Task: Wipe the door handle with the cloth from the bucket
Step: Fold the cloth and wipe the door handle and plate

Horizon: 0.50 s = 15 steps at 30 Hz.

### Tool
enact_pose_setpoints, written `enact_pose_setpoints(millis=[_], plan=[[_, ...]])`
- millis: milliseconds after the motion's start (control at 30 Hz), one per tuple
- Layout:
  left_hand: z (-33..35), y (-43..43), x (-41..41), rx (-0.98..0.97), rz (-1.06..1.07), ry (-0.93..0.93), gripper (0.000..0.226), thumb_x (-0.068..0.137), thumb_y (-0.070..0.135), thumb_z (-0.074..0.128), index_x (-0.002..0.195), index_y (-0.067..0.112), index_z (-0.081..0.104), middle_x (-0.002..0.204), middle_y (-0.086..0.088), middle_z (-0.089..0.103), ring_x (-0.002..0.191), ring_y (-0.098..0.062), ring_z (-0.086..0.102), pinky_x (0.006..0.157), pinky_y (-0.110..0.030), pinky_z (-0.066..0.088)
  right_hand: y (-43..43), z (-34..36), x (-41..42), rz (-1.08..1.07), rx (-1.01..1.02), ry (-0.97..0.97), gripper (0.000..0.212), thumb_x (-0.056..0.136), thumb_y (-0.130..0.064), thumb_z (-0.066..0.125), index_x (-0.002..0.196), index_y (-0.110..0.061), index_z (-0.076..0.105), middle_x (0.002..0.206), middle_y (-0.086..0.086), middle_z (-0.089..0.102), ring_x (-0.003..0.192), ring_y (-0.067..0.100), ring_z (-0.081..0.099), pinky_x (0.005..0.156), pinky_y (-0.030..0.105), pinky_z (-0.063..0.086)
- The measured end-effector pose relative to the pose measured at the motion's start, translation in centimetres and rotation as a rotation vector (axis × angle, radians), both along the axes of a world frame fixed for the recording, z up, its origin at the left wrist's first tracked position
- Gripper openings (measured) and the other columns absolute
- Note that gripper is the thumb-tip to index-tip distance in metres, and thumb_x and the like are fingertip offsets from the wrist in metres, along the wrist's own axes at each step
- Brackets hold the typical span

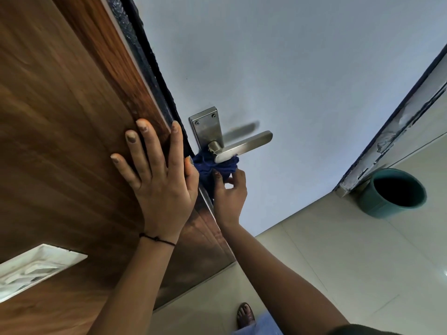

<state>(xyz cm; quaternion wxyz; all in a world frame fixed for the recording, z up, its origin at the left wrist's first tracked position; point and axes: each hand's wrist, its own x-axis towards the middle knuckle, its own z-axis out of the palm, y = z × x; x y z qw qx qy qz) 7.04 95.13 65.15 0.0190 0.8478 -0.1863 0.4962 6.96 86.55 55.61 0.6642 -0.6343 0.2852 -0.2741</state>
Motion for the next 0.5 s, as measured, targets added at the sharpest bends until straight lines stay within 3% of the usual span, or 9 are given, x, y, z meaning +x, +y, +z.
enact_pose_setpoints(millis=[67,167,233,333,400,500], plan=[[-0.1,-0.1,0.1,-0.007,-0.002,-0.005,0.071,0.096,0.026,0.046,0.151,0.022,0.001,0.146,-0.023,0.014,0.143,-0.018,-0.025,0.116,-0.044,-0.015,-1.1,-0.6,-0.3,0.001,-0.009,0.055,0.021,0.090,-0.022,0.060,0.110,-0.021,0.062,0.103,-0.010,0.057,0.083,0.000,0.056,0.084,0.028,0.052],[-0.1,-0.2,0.1,-0.012,0.001,-0.015,0.071,0.096,0.026,0.045,0.151,0.022,0.001,0.147,-0.022,0.014,0.143,-0.019,-0.024,0.116,-0.044,-0.014,-4.3,-0.5,-1.0,-0.082,0.019,0.125,0.032,0.088,-0.023,0.059,0.121,-0.020,0.059,0.107,-0.003,0.061,0.085,0.010,0.059,0.087,0.036,0.052],[-0.1,-0.2,0.2,-0.014,0.005,-0.025,0.070,0.096,0.025,0.046,0.151,0.021,0.003,0.150,-0.021,0.010,0.144,-0.019,-0.024,0.116,-0.045,-0.013,-7.0,0.4,-1.8,-0.194,0.045,0.117,0.041,0.087,-0.022,0.062,0.128,-0.021,0.054,0.112,0.002,0.065,0.087,0.014,0.062,0.083,0.028,0.052],[-0.2,-0.3,0.2,-0.022,0.004,-0.028,0.071,0.095,0.024,0.047,0.152,0.021,0.004,0.154,-0.019,0.006,0.144,-0.020,-0.022,0.116,-0.046,-0.013,-10.1,2.9,-3.9,-0.330,0.028,-0.006,0.039,0.085,-0.021,0.065,0.121,-0.021,0.049,0.103,-0.005,0.065,0.077,0.002,0.061,0.065,0.011,0.046],[-0.2,-0.4,0.2,-0.032,0.000,-0.030,0.071,0.094,0.023,0.048,0.151,0.021,0.006,0.149,-0.021,0.014,0.145,-0.020,-0.021,0.116,-0.046,-0.012,-10.4,4.3,-4.9,-0.336,-0.016,-0.061,0.033,0.084,-0.021,0.066,0.113,-0.023,0.050,0.095,-0.014,0.063,0.075,-0.001,0.059,0.066,0.016,0.047],[-0.1,-0.4,0.2,-0.037,0.002,-0.039,0.069,0.094,0.022,0.047,0.151,0.020,0.008,0.148,-0.021,0.016,0.145,-0.020,-0.021,0.116,-0.045,-0.013,-7.5,5.5,-4.8,-0.187,-0.152,-0.103,0.033,0.080,-0.016,0.067,0.109,-0.027,0.057,0.099,-0.008,0.066,0.080,0.008,0.060,0.068,0.022,0.051]])
